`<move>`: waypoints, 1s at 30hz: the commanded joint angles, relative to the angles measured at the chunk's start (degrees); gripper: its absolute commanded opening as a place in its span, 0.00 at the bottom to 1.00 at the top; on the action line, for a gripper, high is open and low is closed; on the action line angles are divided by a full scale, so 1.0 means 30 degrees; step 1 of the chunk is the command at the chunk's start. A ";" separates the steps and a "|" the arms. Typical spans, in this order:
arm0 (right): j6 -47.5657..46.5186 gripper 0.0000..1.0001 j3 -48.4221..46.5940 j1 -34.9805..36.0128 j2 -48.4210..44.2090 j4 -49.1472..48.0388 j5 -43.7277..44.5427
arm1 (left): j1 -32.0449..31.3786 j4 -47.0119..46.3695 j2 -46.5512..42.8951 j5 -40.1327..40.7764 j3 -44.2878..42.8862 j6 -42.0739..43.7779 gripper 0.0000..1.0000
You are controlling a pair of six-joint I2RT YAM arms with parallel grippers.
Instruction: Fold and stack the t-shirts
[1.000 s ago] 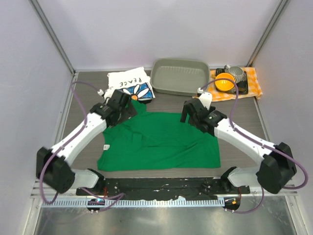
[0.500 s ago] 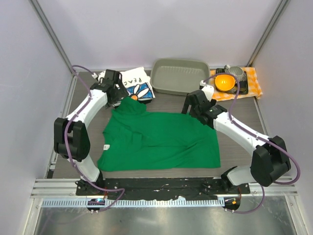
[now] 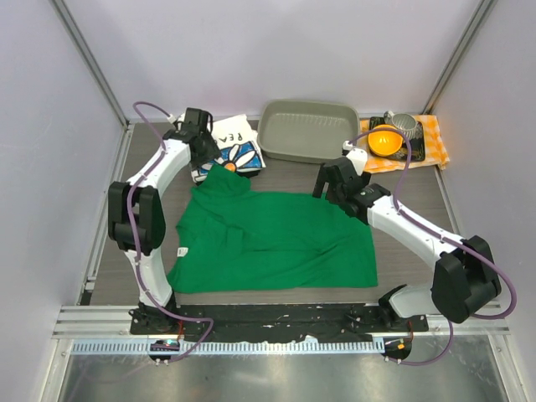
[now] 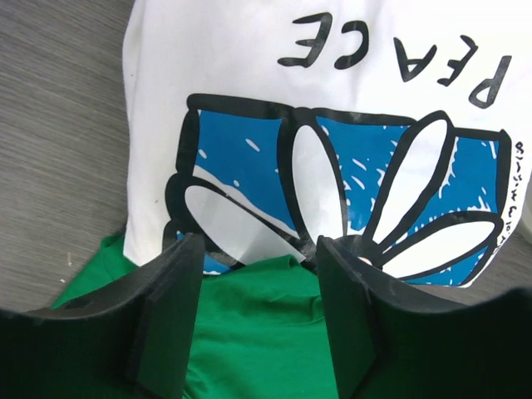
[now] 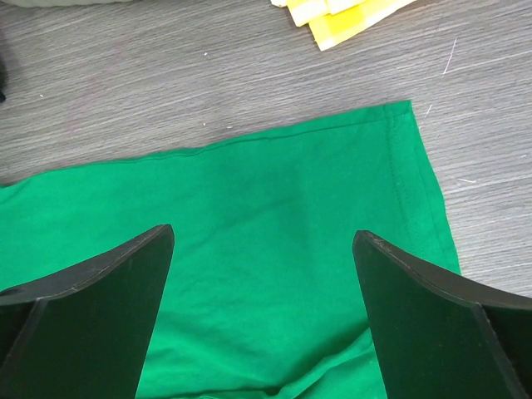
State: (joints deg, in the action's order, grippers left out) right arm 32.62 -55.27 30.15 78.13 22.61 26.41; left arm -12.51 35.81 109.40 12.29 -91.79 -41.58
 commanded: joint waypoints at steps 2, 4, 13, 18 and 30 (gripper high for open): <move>-0.0298 0.95 0.0345 0.0027 -0.0028 -0.1062 0.0160 | 0.0040 -0.0424 0.0416 -0.0698 -0.1133 0.0121 0.56; -0.0298 0.95 0.0375 0.0028 0.0061 -0.1120 0.0044 | 0.0040 -0.0453 0.0620 -0.0787 -0.1133 0.0063 0.53; -0.0180 0.95 0.0463 -0.0002 0.0646 -0.1238 -0.0250 | 0.0040 -0.0863 0.0709 -0.1695 -0.0371 -0.0172 0.41; -0.0180 0.95 0.0492 -0.0002 0.0852 -0.1297 -0.0250 | 0.0040 -0.1126 0.0388 -0.1930 0.0214 -0.0202 0.32; 0.0171 0.94 0.0522 -0.0002 0.1173 -0.1152 0.0334 | 0.0040 -0.0922 -0.0900 -0.1784 0.1180 0.0121 0.00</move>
State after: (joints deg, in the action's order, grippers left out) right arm 32.21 -53.65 30.13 81.19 20.69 25.21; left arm -12.51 34.02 111.20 7.18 -89.93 -41.58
